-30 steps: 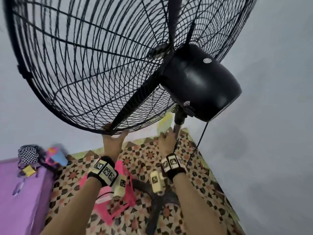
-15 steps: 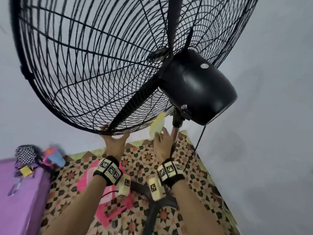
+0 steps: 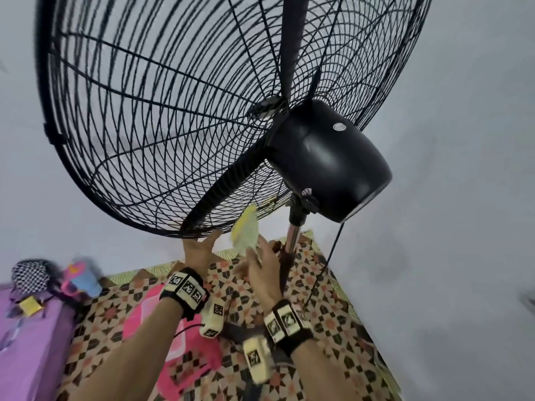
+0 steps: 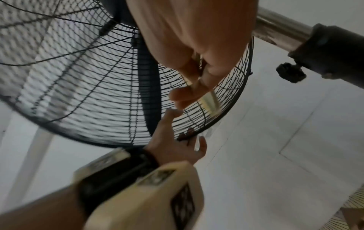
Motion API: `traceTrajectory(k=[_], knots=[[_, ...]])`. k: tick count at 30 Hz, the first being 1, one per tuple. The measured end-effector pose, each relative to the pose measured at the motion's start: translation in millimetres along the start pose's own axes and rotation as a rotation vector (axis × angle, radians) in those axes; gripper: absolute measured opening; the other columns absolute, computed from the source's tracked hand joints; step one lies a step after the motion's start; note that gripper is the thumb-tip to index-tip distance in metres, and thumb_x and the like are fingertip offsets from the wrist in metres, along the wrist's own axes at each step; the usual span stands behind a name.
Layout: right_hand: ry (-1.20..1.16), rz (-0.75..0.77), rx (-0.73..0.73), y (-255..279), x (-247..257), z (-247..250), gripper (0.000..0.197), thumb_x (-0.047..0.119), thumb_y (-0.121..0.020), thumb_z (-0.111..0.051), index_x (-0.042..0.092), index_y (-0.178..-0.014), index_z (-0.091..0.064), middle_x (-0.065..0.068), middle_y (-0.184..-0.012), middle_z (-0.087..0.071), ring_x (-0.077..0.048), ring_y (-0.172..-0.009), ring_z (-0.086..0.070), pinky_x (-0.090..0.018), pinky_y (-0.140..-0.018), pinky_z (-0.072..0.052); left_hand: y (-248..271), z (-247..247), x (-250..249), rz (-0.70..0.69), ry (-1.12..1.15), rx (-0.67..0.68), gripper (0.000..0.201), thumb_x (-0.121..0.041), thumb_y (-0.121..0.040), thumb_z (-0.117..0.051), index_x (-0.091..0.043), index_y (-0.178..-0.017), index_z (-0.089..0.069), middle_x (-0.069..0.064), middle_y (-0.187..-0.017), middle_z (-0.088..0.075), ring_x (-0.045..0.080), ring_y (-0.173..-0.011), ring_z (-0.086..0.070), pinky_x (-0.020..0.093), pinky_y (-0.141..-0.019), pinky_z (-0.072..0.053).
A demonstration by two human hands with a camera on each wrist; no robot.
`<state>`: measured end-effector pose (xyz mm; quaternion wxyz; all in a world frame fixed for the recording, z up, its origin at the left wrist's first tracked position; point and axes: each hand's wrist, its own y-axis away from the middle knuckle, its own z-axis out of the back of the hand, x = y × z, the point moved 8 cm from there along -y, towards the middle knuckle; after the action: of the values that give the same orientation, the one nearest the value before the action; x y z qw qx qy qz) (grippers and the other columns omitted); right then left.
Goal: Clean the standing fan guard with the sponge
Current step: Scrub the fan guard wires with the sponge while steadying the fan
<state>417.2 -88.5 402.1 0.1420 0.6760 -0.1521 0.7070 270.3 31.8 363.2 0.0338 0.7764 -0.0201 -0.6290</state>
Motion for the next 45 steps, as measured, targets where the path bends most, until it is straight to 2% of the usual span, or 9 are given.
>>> traceTrajectory(k=[7, 12, 14, 20, 24, 30, 33, 40, 45], knots=[[-0.014, -0.115, -0.286, -34, 2, 40, 0.044, 0.021, -0.110, -0.046, 0.022, -0.153, -0.040, 0.006, -0.080, -0.074, -0.014, -0.065, -0.075, -0.028, -0.056, -0.059, 2, 3, -2, -0.006, -0.026, -0.033, 0.074, -0.013, -0.092, -0.079, -0.016, -0.154, -0.038, 0.012, -0.154, -0.047, 0.034, -0.132, -0.051, 0.012, -0.046, -0.050], [0.184, 0.010, -0.103, -19, 14, 16, 0.049, 0.017, -0.108, -0.051, 0.021, -0.156, -0.041, 0.004, -0.137, -0.056, -0.006, -0.080, -0.071, -0.017, -0.069, -0.059, -4, 8, 1, 0.018, -0.021, -0.022, 0.075, -0.015, -0.091, -0.080, -0.015, -0.153, -0.038, 0.012, -0.154, -0.047, 0.036, -0.135, -0.050, 0.012, -0.046, -0.050], [0.206, 0.061, -0.050, -5, 10, 15, 0.045, 0.016, -0.108, -0.051, 0.016, -0.152, -0.046, 0.000, -0.141, -0.057, 0.007, -0.086, -0.065, -0.006, -0.070, -0.051, -6, 6, 6, 0.032, -0.011, -0.013, 0.076, -0.016, -0.091, -0.081, -0.016, -0.153, -0.037, 0.013, -0.153, -0.048, 0.036, -0.134, -0.051, 0.012, -0.047, -0.051], [0.047, -0.063, -0.216, -37, 19, 34, 0.045, 0.020, -0.110, -0.047, 0.028, -0.154, -0.040, 0.008, -0.097, -0.069, -0.019, -0.068, -0.075, -0.036, -0.063, -0.064, -7, 6, 8, 0.015, -0.013, -0.018, 0.077, -0.016, -0.091, -0.080, -0.017, -0.155, -0.036, 0.010, -0.152, -0.049, 0.031, -0.131, -0.052, 0.011, -0.048, -0.051], [0.129, 0.029, 0.009, -11, 26, 13, 0.049, 0.023, -0.109, -0.050, 0.026, -0.156, -0.039, -0.002, -0.132, -0.063, -0.017, -0.066, -0.074, -0.029, -0.060, -0.061, -12, 9, 10, -0.001, -0.026, -0.007, 0.073, -0.015, -0.091, -0.080, -0.014, -0.152, -0.040, 0.010, -0.149, -0.051, 0.027, -0.123, -0.054, 0.011, -0.047, -0.051], [-0.008, -0.092, -0.261, -34, 19, 44, 0.047, 0.020, -0.110, -0.047, 0.023, -0.156, -0.038, 0.001, -0.110, -0.071, -0.007, -0.067, -0.075, -0.025, -0.059, -0.061, -13, 8, 16, -0.040, -0.084, -0.025, 0.078, -0.027, -0.087, -0.086, -0.018, -0.151, -0.042, 0.006, -0.145, -0.055, 0.029, -0.128, -0.056, 0.024, -0.072, -0.057], [0.042, -0.074, -0.163, -34, 24, 23, 0.050, 0.019, -0.110, -0.048, 0.023, -0.158, -0.035, 0.007, -0.109, -0.072, -0.017, -0.072, -0.078, -0.048, -0.072, -0.065, -17, 10, 15, -0.029, -0.098, -0.026, 0.075, -0.022, -0.089, -0.084, -0.017, -0.151, -0.043, 0.004, -0.141, -0.056, 0.026, -0.126, -0.056, 0.021, -0.068, -0.056], [0.094, 0.017, -0.154, -5, 39, 25, 0.045, 0.017, -0.110, -0.047, 0.019, -0.154, -0.042, 0.021, -0.089, -0.060, -0.012, -0.066, -0.075, -0.025, -0.060, -0.062, -21, 12, 23, -0.036, -0.141, -0.043, 0.091, -0.048, -0.071, -0.086, -0.023, -0.147, -0.045, 0.004, -0.146, -0.055, 0.027, -0.132, -0.054, 0.056, -0.109, -0.049], [-0.008, 0.001, -0.192, -20, 45, 10, 0.049, 0.013, -0.110, -0.046, 0.021, -0.158, -0.038, 0.020, -0.083, -0.070, -0.021, -0.069, -0.077, -0.040, -0.070, -0.066, -23, 12, 19, -0.029, -0.123, -0.017, 0.096, -0.052, -0.066, -0.087, -0.025, -0.148, -0.045, 0.001, -0.145, -0.057, 0.025, -0.130, -0.056, 0.056, -0.112, -0.047]])
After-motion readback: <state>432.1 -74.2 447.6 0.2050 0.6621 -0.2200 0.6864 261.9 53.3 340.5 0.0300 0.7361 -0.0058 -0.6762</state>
